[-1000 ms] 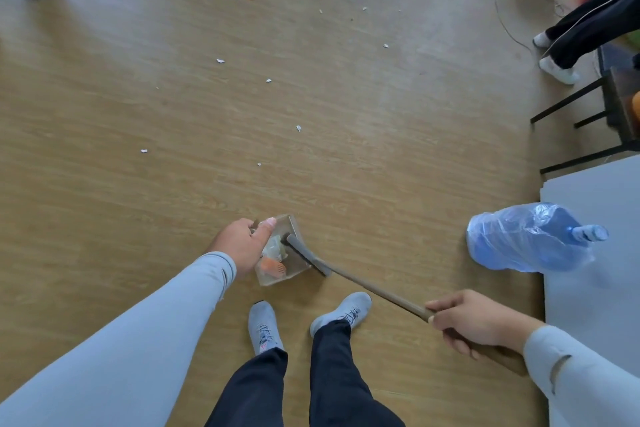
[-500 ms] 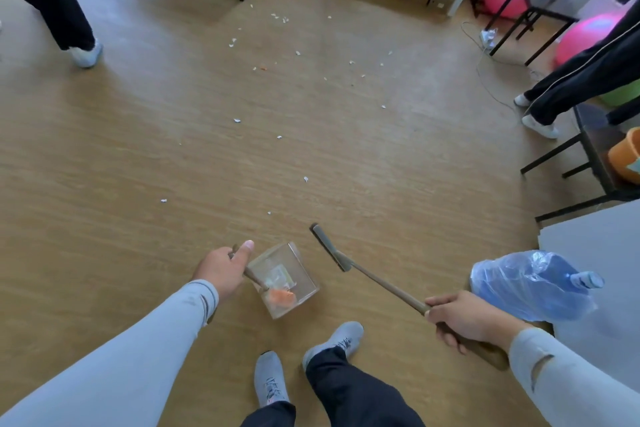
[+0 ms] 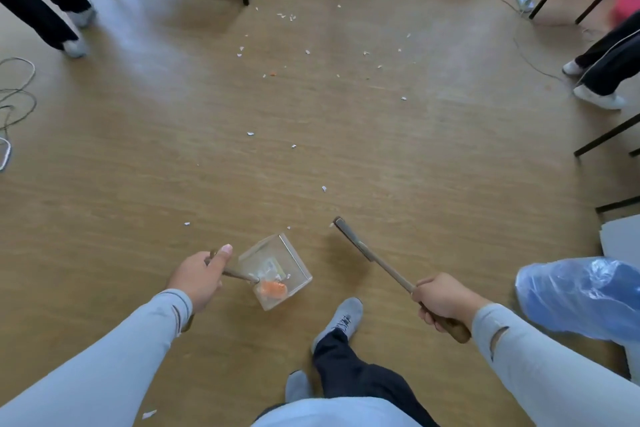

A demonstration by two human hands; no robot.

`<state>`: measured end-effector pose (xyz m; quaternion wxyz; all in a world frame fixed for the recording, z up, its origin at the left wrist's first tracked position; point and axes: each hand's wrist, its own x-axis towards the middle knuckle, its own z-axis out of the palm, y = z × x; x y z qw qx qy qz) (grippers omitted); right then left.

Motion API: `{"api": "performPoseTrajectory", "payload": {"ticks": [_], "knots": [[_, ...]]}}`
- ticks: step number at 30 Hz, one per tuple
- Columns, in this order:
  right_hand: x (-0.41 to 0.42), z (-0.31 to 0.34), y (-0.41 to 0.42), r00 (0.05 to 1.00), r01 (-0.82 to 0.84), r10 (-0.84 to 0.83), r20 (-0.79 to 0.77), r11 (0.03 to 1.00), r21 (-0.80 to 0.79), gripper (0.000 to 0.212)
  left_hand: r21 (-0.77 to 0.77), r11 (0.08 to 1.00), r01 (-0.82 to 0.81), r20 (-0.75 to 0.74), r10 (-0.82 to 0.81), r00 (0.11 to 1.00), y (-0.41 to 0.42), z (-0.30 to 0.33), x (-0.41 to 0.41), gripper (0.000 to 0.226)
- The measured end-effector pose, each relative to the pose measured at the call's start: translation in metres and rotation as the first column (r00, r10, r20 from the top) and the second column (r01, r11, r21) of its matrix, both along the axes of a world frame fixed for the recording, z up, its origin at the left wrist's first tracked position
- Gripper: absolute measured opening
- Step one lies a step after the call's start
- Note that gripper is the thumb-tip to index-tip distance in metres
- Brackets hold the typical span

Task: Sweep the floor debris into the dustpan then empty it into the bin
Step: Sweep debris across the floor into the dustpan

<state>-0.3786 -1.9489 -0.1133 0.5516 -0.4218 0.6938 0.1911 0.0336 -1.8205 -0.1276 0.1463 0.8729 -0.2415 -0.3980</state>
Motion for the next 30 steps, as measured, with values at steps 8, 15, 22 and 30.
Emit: {"api": "performPoseTrajectory", "payload": {"ticks": [8,15,22,30], "knots": [[-0.011,-0.027,-0.006,0.999,0.042,-0.041,-0.024,0.998,0.053,0.024,0.109,0.983,0.145,0.064,-0.153,0.986,-0.048,-0.004,0.011,0.058],[-0.002,-0.042,0.015,0.969,0.245,-0.247,0.012,0.967,0.068,0.023,0.115,0.982,0.147,0.087,-0.158,0.984,-0.074,-0.012,0.058,0.077],[0.066,-0.046,0.067,0.880,0.473,-0.474,0.017,0.879,0.065,0.027,0.107,0.946,0.307,0.063,-0.315,0.947,-0.092,-0.018,0.110,0.067],[0.183,-0.059,0.125,0.698,0.715,-0.715,-0.022,0.696,0.073,0.017,0.065,0.882,0.467,-0.001,-0.468,0.884,-0.098,-0.027,0.163,0.050]]}}
